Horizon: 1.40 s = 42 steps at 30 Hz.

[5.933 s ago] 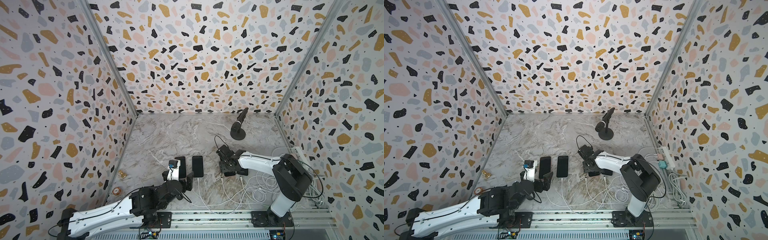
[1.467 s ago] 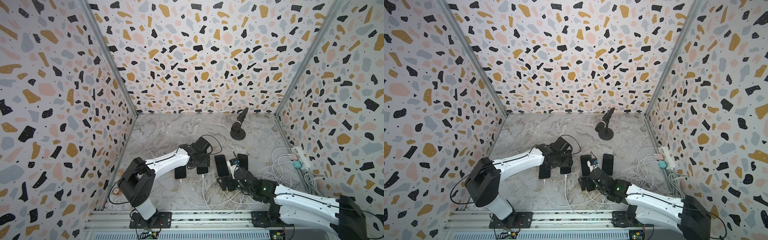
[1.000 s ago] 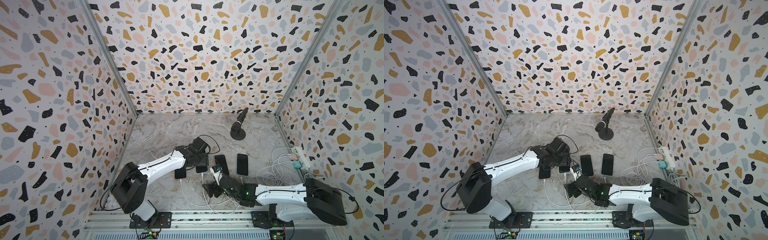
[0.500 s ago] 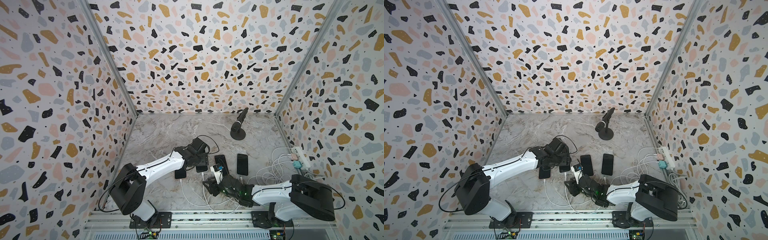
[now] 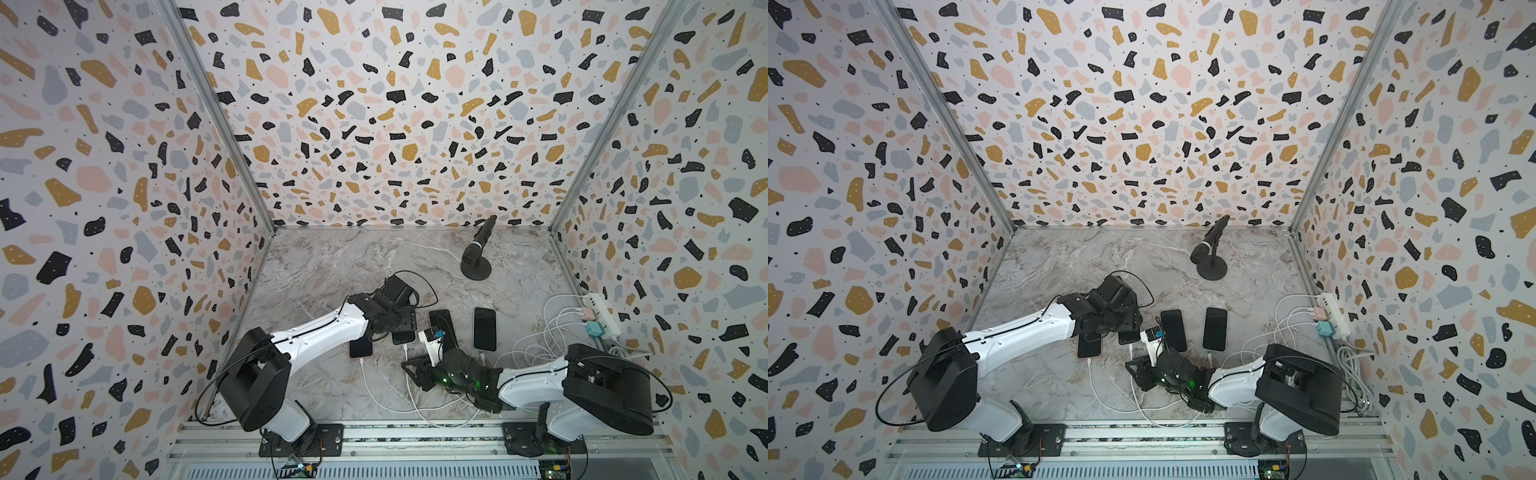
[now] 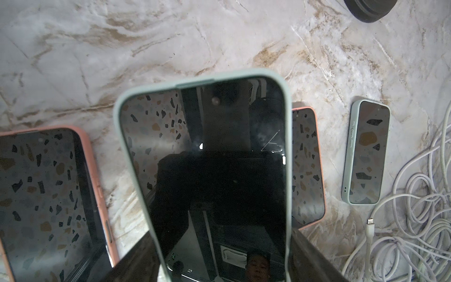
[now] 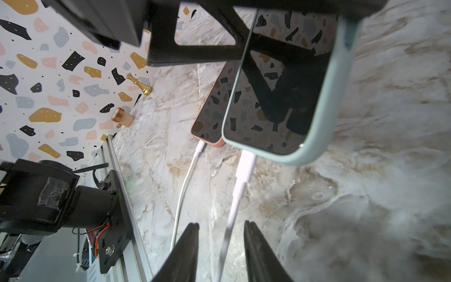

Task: Unplug the charging cable from the phone
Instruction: Remove the charging cable from the phone.

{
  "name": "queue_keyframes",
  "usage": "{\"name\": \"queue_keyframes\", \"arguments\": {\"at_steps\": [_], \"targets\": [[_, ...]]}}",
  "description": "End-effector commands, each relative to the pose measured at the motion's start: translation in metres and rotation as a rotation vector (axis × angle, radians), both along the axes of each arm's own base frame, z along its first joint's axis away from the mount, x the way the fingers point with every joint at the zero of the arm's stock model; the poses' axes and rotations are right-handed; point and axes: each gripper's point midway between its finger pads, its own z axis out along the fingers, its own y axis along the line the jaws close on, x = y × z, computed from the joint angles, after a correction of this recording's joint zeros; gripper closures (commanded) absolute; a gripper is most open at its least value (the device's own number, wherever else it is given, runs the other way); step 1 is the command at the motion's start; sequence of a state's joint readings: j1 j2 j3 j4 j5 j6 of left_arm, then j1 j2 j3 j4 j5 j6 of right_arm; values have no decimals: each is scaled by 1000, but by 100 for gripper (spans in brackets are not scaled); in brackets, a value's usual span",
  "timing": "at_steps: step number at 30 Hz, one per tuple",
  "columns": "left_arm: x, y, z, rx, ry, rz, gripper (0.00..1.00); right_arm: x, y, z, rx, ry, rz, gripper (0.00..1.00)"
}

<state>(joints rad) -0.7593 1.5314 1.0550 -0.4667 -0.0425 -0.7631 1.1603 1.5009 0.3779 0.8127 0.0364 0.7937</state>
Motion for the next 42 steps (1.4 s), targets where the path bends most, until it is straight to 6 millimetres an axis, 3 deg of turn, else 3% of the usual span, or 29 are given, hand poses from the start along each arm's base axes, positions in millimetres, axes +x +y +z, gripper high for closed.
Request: {"name": "queue_keyframes", "arguments": {"at_steps": [1,17,29,42], "targets": [[11,-3,25,-63,-85,18,94,3,7,11,43,1,-3,66],[14,0,26,-58,-93,30,96,4,5,6,25,9,-12,87],[19,6,37,-57,-134,51,100,1,9,0,-2,16,18,100],[25,14,57,-103,-192,84,100,-4,17,-12,-33,24,52,100]]}}
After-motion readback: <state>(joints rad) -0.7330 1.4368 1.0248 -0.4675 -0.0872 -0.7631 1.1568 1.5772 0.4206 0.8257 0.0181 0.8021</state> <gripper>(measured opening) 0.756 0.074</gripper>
